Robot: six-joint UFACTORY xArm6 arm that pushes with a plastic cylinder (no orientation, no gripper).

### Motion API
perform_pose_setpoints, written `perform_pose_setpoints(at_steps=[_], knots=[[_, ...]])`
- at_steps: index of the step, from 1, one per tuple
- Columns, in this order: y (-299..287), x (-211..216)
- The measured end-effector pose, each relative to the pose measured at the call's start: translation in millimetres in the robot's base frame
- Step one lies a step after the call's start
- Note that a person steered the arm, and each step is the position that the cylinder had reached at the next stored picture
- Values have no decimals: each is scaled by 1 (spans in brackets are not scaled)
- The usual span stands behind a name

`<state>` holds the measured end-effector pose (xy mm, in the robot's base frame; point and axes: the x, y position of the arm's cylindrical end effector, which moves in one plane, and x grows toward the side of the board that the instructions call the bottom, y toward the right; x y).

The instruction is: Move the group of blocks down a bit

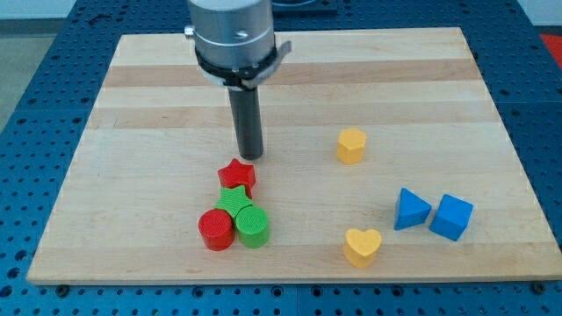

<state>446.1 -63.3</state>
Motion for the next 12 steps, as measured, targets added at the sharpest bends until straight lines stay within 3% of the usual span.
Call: perform_pose_setpoints(at_steps=[2,3,5,8,12], knots=[[-109,-11],[-125,0],[-67,1],[-66,26],[5,27]])
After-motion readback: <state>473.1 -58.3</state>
